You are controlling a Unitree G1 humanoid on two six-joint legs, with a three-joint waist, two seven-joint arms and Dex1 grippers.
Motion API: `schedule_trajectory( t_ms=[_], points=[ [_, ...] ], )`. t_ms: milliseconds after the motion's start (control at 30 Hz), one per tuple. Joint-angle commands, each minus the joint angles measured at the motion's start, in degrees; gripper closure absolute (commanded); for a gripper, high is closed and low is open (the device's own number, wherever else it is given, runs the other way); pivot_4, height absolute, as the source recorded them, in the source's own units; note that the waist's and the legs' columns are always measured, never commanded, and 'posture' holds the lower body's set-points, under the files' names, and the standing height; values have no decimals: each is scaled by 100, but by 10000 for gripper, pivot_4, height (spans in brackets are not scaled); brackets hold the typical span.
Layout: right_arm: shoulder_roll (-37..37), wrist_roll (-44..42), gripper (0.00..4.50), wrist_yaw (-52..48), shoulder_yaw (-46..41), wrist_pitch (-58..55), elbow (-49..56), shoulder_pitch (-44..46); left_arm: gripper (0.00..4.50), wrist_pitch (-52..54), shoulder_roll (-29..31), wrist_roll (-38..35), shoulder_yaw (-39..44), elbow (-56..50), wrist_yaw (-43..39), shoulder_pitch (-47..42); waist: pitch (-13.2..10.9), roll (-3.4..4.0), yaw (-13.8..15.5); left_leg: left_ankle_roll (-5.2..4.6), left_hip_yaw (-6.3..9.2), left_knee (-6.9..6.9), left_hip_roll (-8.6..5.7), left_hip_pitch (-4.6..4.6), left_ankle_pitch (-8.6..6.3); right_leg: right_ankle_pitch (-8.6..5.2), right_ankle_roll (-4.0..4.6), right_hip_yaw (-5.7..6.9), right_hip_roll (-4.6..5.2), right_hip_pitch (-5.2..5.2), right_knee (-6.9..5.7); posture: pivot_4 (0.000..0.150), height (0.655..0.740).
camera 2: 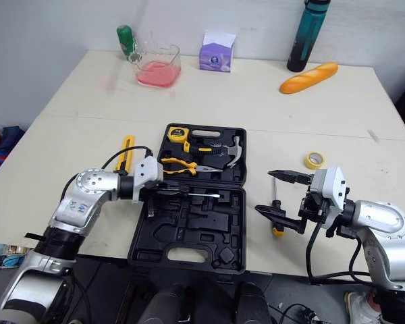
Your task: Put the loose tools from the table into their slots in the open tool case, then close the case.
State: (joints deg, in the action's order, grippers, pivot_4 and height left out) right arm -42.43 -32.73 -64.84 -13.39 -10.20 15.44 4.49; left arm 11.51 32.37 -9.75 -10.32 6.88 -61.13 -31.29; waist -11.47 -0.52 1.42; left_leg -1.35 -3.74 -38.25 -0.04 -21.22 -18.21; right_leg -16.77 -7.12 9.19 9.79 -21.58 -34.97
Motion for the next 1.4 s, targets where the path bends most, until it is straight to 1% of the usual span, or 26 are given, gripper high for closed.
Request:
schedule_trajectory(
  t_ms=[33, 167, 233, 367, 433, 467, 533, 600, 633, 667, 700, 800, 967, 1067, 1133, 1200, 1333, 1400],
  points=[
    [-42, -52, 0, 20, -78, 32, 184, -45, 44818, -17, 23, 152, -118, 126, -20, 24, 0, 0, 0, 0, 0, 0, 0, 1, 0, 0, 0, 0, 0, 1, 0, 1500, 7400],
    [-48, -55, 0, 35, -77, 29, 195, -63, 44818, -5, 22, 202, -163, 218, -17, 35, 1, 0, -1, 0, -1, 0, 0, 4, 0, 0, 0, -1, 0, 2, -2, 1500, 7400],
    [-47, -47, 0, 40, -63, 30, 191, -65, 44818, -120, 71, 410, -347, 282, -35, 99, 2, 0, 0, 0, -1, 0, 0, 4, 0, 0, 0, -1, 0, 2, -1, 1500, 7400],
    [-19, -29, 0, 55, -10, 38, 170, -36, 44818, 253, 75, 668, -620, 366, 94, 226, 20, 3, 2, 0, -1, 0, 0, 10, 0, 0, 0, -2, 0, 10, 0, 1500, 7400],
    [-13, -28, 0, 55, 0, 42, 166, -34, 44818, 201, 129, 818, -743, 404, 125, 258, 42, 4, 5, 0, 0, 0, 0, 13, -1, 0, 0, -2, 0, 12, 0, 1500, 7400],
    [-7, -22, 0, 57, 8, 49, 160, -28, 44818, 339, 115, 866, -790, 452, 188, 288, 49, 4, 4, 0, 0, 0, 0, 17, -1, 0, 0, -2, 0, 16, 1, 1500, 7400],
    [9, -15, 0, 65, 20, 62, 139, -16, 44818, 578, 111, 1004, -882, 600, 330, 317, 93, 11, 3, 1, -1, 1, 1, 20, -2, 0, 0, -3, 0, 18, 0, 1500, 7400],
    [10, -9, 0, 63, 31, 80, 123, -16, 44818, 592, 159, 1095, -979, 681, 353, 332, 140, 25, 3, 1, 0, 4, 1, 28, -4, 0, 0, -3, 0, 26, 4, 1500, 7400],
    [10, -14, 0, 65, 34, 85, 115, -15, 44818, 596, 172, 1114, -1001, 711, 390, 344, 145, 32, 2, 1, 0, 6, 1, 44, -7, 0, 0, -4, 0, 41, 7, 1500, 7400],
    [6, -18, 0, 61, 31, 95, 104, -17, 44818, 515, 169, 1103, -987, 700, 411, 358, 149, 39, 3, -1, -1, 16, 4, 88, -14, -1, 0, -3, 0, 87, 30, 1500, 7400],
    [2, -22, 0, 59, 29, 103, 97, -19, 44818, 457, 164, 1095, -974, 691, 426, 367, 169, 53, 2, 0, 0, 20, 7, 106, -22, -2, 1, -3, -1, 107, 52, 1500, 7400],
    [-5, -27, 0, 50, 12, 117, 57, -38, 44818, 538, 116, 879, -809, 497, 424, 376, 191, 79, -1, -1, -1, 18, 19, 118, -53, -3, 2, -8, -8, 121, 63, 1500, 7400],
    [13, -54, 0, 78, -42, 110, -63, -4, 44818, -17, 156, 872, -568, 377, 528, 172, 193, 83, -4, 3, -3, 16, 23, 113, -53, -3, 3, -8, -15, 113, 62, 1500, 7400],
    [-15, -71, 0, 99, -111, 110, -107, -3, 44818, -105, 121, 490, -308, 104, 381, 104, 188, 81, -3, 3, -2, 14, 23, 108, -53, -3, 4, -7, -15, 108, 63, 1500, 7400],
    [-69, -81, 0, 153, -260, 119, -157, -3, 44818, -181, 156, 111, -10, -197, 213, 135, 171, 79, -13, 3, -2, 14, 23, 100, -53, -3, 4, -7, -15, 99, 62, 1500, 7400],
    [-127, -91, 0, 178, -417, 116, -211, -20, 44818, -145, 194, -129, 306, -394, 230, 179, 148, 77, -21, 3, -4, 14, 24, 89, -53, -3, 4, -7, -18, 88, 48, 1500, 7400],
    [-450, 33, 0, 109, -1010, 223, -560, -222, 44818, -242, 674, -771, 1207, -686, -42, 568, 135, 63, -12, 3, -5, 13, 27, 54, -50, -3, 4, -4, -24, 57, 51, 1500, 7400],
    [-700, 126, 0, 46, -1429, 356, -962, -316, 38356, -602, 921, -862, 1727, -537, -32, 824, 135, 63, -8, 1, -6, 10, 24, 34, -50, -3, 3, -1, -24, 45, 58, 1500, 7400]
  ],
)
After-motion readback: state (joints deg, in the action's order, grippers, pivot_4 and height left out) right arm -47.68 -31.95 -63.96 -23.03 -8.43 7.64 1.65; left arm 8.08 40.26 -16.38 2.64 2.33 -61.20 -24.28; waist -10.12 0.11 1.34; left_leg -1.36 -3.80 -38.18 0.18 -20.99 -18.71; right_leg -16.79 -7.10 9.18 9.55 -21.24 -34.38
